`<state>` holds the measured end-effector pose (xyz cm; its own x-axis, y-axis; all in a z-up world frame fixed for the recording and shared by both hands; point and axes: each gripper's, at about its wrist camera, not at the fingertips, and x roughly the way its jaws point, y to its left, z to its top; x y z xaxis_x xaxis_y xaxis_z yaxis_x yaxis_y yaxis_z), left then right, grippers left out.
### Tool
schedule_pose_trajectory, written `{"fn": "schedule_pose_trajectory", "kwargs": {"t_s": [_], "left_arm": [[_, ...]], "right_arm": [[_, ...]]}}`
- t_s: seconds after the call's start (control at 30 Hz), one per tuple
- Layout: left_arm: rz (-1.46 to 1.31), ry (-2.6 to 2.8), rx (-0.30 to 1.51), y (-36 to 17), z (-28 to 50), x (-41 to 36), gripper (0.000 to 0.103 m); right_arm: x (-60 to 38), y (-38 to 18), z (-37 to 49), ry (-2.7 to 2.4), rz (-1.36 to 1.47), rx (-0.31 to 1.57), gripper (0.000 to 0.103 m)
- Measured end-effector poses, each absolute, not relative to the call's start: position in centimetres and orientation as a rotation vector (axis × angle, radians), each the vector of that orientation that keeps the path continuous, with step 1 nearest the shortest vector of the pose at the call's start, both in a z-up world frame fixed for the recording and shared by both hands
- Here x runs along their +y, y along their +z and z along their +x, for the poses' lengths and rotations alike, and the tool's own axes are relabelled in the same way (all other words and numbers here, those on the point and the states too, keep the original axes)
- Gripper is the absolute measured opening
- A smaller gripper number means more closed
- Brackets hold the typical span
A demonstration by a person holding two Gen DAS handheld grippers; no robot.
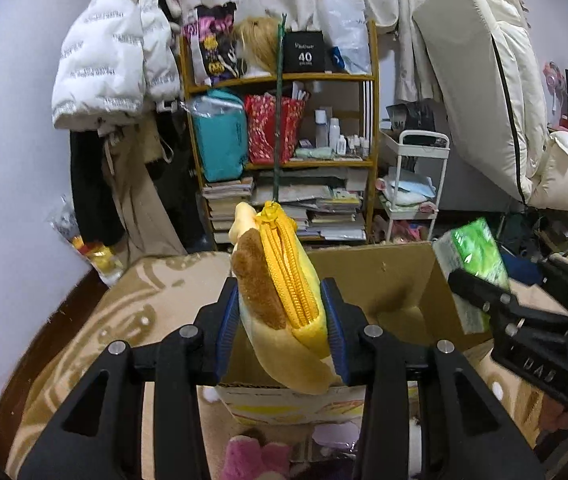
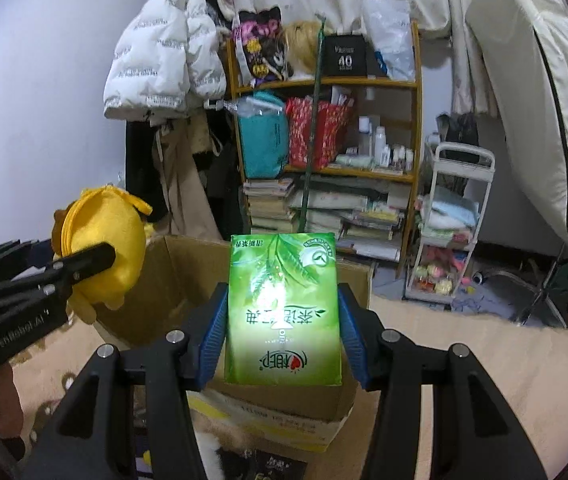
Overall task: Organize soft objects
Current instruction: 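Open both tools to drop pouch and green pack into box, withdraw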
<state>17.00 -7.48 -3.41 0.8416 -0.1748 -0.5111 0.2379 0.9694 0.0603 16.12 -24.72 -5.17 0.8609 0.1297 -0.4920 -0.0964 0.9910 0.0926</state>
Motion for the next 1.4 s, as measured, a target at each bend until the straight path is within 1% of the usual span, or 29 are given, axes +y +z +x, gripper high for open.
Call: {"fn": "schedule_pose_trajectory", "kwargs": {"t_s": [0.03, 0.17, 0.33, 0.4, 0.43, 0.47, 0.5, 0.53, 0.57, 0.67, 0.73, 0.87, 0.9, 0.93, 1.4], "left_arm": [[0.122, -0.217, 0.532, -3.5, 17.1, -7.5, 0.039], [0.116, -0.171, 0.544, -3.7, 17.5, -7.2, 0.053], [0.124, -0.184, 0.566, -4.1, 17.4, -7.1, 0.057], [0.138, -0.189, 0.572, -4.2, 17.1, -7.2, 0.067], [0.144, -0.188, 0.571, -4.2, 17.0, -7.2, 0.069], [0.151, -0.185, 0.569, -4.2, 16.9, -7.2, 0.075], [0.158, -0.177, 0.569, -4.2, 16.8, -7.2, 0.083], [0.163, -0.168, 0.572, -4.2, 16.7, -7.3, 0.086], [0.169, -0.154, 0.578, -4.3, 16.6, -7.3, 0.088], [0.17, -0.148, 0.594, -4.1, 16.5, -7.0, 0.09], [0.168, -0.139, 0.6, -3.9, 16.2, -6.7, 0.094], [0.168, -0.127, 0.606, -3.4, 15.4, -6.0, 0.095], [0.17, -0.124, 0.606, -3.3, 15.1, -5.8, 0.095], [0.173, -0.123, 0.605, -3.2, 14.7, -5.7, 0.095], [0.16, -0.087, 0.651, -1.0, 8.8, -2.6, 0.096]], "right_arm": [[-24.8, -5.5, 16.2, 0.126, 0.075, 0.535, 0.055], [-25.2, -6.3, 16.6, 0.134, 0.099, 0.564, 0.055], [-25.4, -6.4, 16.6, 0.141, 0.113, 0.571, 0.055], [-25.5, -6.5, 16.7, 0.147, 0.119, 0.581, 0.056], [-25.5, -6.5, 16.7, 0.147, 0.121, 0.584, 0.056], [-25.6, -6.5, 16.7, 0.148, 0.123, 0.585, 0.057], [-25.7, -6.5, 16.7, 0.151, 0.128, 0.583, 0.062], [-25.6, -6.4, 16.6, 0.151, 0.129, 0.58, 0.068], [-25.6, -6.3, 16.5, 0.149, 0.13, 0.575, 0.07], [-25.6, -6.0, 16.2, 0.153, 0.13, 0.568, 0.074], [-25.6, -5.9, 16.0, 0.144, 0.142, 0.571, 0.087], [-25.6, -5.2, 15.0, 0.104, 0.149, 0.556, 0.093], [-25.5, -4.9, 14.7, 0.09, 0.143, 0.552, 0.101], [-25.4, -4.8, 14.3, 0.084, 0.139, 0.548, 0.103], [-24.1, -1.9, 8.2, 0.077, 0.109, 0.52, 0.103]]}}
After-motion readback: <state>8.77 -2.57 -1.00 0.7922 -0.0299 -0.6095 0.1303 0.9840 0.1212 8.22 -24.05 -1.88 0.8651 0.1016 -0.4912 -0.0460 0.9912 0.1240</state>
